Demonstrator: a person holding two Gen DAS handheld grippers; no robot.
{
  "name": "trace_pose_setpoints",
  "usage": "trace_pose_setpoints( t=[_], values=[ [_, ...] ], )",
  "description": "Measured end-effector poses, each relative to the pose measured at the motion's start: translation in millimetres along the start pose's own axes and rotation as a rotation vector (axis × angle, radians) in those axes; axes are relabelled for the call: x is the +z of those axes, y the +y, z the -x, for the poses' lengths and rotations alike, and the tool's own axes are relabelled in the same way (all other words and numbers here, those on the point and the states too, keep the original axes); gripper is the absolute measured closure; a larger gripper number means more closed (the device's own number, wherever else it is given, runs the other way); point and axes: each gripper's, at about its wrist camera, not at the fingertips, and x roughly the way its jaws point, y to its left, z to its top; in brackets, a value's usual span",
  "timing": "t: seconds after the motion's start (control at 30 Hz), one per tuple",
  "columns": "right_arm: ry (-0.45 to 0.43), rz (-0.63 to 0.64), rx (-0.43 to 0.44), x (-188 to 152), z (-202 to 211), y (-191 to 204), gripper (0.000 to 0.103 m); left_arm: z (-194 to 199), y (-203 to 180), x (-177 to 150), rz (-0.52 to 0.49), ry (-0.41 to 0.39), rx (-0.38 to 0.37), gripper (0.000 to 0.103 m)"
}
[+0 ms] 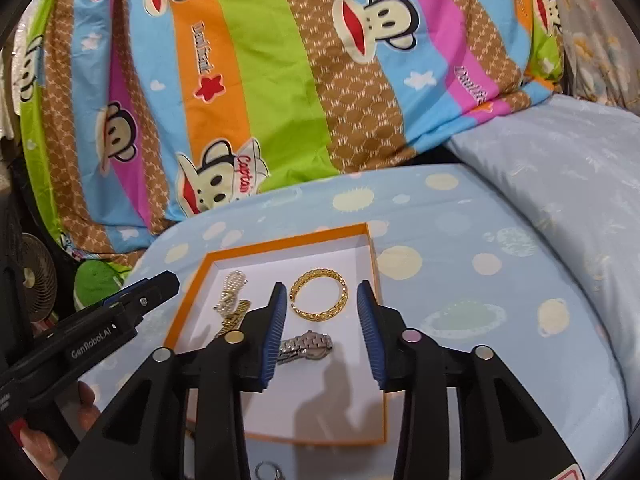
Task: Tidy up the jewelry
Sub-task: 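Lower both watches into the orange box and open both tools, then grasp the black bead bracelet with the left tool while the right tool grasps the silver stone ring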
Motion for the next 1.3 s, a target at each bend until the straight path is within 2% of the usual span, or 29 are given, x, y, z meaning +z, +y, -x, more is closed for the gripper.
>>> trace_pose_setpoints(
  t=[0.1, 0.17, 0.27, 0.37, 0.5, 0.63, 0.83, 1.03, 1.1, 1.13, 1.17, 1.3],
  values=[
    [-0.023, 0.018, -0.006, -12.6, 30.9, 0.0, 0.056, 30.4, 5.6, -8.9, -0.006, -0.038, 0.024, 0.057],
    [-0.014, 0.017, -0.003, -26.0, 45.5, -1.0, 0.055, 48.0, 11.4, -19.1, 0.000, -0.047, 0.022, 0.051],
    [0.019, 0.012, 0.006, -52.3, 59.2, -0.7, 0.055, 63.4, 20.5, -37.8, 0.023, -0.037, 0.016, 0.050],
    [0.054, 0.032, -0.009, -78.5, 65.2, 6.1, 0.055, 69.0, 25.9, -63.5, 0.027, -0.004, 0.049, 0.050],
    [0.110, 0.026, 0.011, -106.9, 65.7, 12.6, 0.055, 66.6, 32.2, -100.3, 0.033, 0.059, 0.064, 0.050],
    [0.154, 0.023, 0.019, -127.2, 61.9, 16.1, 0.055, 58.9, 41.3, -120.3, 0.070, 0.116, 0.063, 0.050],
    [0.165, 0.039, 0.007, -133.9, 60.9, 20.4, 0.055, 44.2, 38.9, -121.3, 0.086, 0.167, 0.039, 0.050],
    [0.178, 0.018, 0.010, -133.4, 57.1, 16.6, 0.055, 21.0, 30.6, -115.3, 0.077, 0.203, 0.071, 0.051],
    [0.181, 0.013, 0.011, -133.2, 56.5, 15.9, 0.055, 17.5, 28.6, -113.2, 0.066, 0.201, 0.084, 0.060],
    [0.184, 0.012, 0.012, -133.2, 55.8, 15.7, 0.055, 15.4, 27.7, -112.8, 0.061, 0.203, 0.088, 0.077],
    [0.187, 0.010, 0.012, -133.3, 55.2, 15.6, 0.055, 14.2, 27.5, -112.6, 0.058, 0.204, 0.092, 0.090],
    [0.193, 0.007, 0.013, -133.1, 53.6, 15.9, 0.055, 15.8, 29.1, -113.4, 0.060, 0.199, 0.068, 0.097]
  ],
)
